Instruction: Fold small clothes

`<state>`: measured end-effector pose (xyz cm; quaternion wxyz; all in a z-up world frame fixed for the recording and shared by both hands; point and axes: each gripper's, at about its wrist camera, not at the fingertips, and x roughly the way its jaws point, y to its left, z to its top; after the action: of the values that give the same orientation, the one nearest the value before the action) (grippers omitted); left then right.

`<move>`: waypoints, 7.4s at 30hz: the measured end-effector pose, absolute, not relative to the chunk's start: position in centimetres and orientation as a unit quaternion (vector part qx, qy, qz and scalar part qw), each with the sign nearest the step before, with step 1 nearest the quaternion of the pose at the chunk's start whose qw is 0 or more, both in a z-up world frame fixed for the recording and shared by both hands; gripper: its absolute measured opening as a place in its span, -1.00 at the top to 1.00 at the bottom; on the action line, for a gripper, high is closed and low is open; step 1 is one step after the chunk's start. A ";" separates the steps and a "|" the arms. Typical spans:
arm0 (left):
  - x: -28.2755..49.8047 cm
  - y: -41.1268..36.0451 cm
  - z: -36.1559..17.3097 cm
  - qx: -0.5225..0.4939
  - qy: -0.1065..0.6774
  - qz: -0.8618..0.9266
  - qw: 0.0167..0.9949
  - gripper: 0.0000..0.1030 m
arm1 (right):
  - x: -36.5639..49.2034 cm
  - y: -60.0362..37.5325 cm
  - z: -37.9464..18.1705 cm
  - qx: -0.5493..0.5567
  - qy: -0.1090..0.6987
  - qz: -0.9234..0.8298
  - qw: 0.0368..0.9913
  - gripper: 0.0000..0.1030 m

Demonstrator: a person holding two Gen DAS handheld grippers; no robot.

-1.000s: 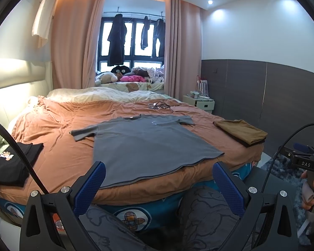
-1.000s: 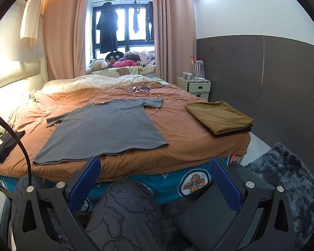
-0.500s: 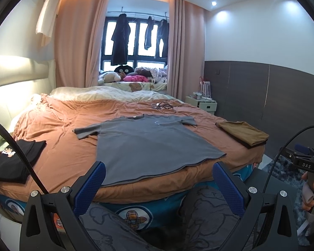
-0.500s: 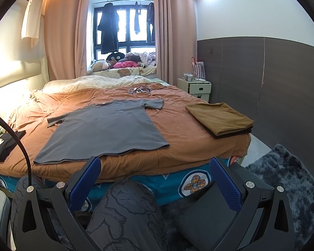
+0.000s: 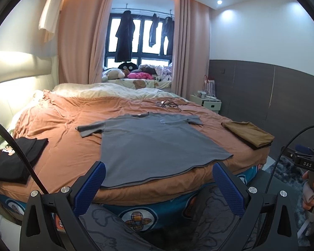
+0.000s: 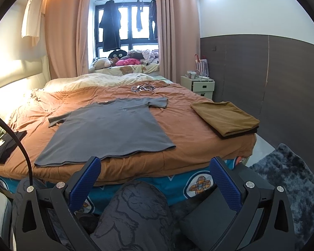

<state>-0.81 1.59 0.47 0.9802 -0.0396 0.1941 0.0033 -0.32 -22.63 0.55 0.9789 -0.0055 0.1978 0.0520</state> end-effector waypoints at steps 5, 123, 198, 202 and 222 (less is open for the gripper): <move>2.1 3.5 0.2 -0.040 0.202 0.017 0.978 -0.99 | 3.5 -20.8 0.8 -0.015 0.204 0.062 0.977 -1.00; 66.0 29.7 -8.4 -0.193 0.462 -0.041 0.864 0.88 | 76.1 10.2 -6.4 0.075 0.478 0.327 0.812 0.10; 69.7 40.7 -19.3 -0.207 0.477 0.064 0.852 0.74 | 89.1 16.2 -12.3 0.125 0.520 0.321 0.781 0.06; 69.7 40.8 -18.6 -0.195 0.468 0.068 0.860 0.81 | 88.6 17.6 -11.6 0.086 0.505 0.311 0.800 0.95; 70.4 40.5 -19.2 -0.267 0.460 0.015 0.847 0.23 | 85.2 14.7 -10.4 0.069 0.494 0.250 0.830 1.00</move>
<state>70.38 40.47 -19.24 0.8470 -0.2666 0.4596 0.0146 85.23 14.67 -10.40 0.8300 0.0693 0.4936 0.2504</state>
